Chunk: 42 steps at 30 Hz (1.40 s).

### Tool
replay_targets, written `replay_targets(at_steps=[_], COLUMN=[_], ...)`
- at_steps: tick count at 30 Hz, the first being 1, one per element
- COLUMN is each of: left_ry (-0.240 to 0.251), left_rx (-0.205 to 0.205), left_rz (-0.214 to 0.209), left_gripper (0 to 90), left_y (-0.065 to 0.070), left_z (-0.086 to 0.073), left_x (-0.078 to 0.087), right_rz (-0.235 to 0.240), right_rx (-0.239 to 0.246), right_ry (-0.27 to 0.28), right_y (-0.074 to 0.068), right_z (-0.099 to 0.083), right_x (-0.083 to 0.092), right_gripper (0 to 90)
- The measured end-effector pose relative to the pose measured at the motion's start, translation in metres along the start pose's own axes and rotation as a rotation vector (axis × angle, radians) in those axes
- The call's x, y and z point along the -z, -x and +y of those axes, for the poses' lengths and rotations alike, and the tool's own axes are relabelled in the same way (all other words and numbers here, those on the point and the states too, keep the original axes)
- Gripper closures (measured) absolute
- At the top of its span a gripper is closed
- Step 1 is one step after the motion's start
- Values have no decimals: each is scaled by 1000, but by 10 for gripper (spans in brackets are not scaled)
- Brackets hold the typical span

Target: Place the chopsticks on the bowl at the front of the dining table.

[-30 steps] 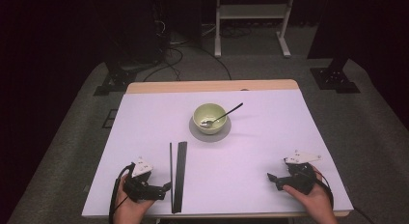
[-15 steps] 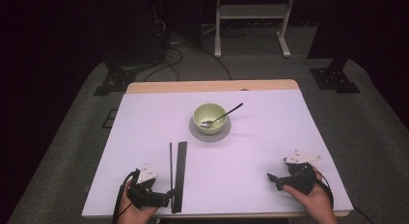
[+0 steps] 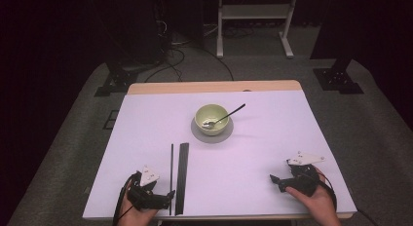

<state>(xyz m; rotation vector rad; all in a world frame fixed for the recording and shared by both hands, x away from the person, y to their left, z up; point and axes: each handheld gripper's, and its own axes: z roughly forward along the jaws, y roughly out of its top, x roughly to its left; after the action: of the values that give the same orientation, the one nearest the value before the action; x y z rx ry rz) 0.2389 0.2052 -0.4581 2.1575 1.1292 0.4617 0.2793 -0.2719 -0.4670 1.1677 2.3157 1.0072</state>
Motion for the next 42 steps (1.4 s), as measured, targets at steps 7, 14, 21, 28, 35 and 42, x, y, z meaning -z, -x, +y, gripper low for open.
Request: replay_targets(at_steps=[7, 14, 21, 28, 35, 42], left_ry=[0, -1, 0, 3, 4, 5], left_rx=[4, 19, 16, 5, -9, -9], left_rz=[16, 35, 41, 40, 54, 51], left_gripper=[52, 51, 51, 51, 51, 52], left_y=[-8, -21, -29, -31, -34, -37], left_z=[-2, -6, -7, -6, -5, -5], left_x=[2, 6, 6, 6, 6, 7], right_rz=[0, 0, 1, 0, 0, 0], right_rx=[0, 0, 0, 0, 0, 0], right_ry=[0, 0, 0, 0, 1, 1], right_y=[0, 0, 0, 0, 0, 0], right_z=[0, 0, 0, 0, 0, 0], right_x=[0, 0, 0, 0, 0, 0], right_gripper=[108, 108, 108, 108, 108, 108])
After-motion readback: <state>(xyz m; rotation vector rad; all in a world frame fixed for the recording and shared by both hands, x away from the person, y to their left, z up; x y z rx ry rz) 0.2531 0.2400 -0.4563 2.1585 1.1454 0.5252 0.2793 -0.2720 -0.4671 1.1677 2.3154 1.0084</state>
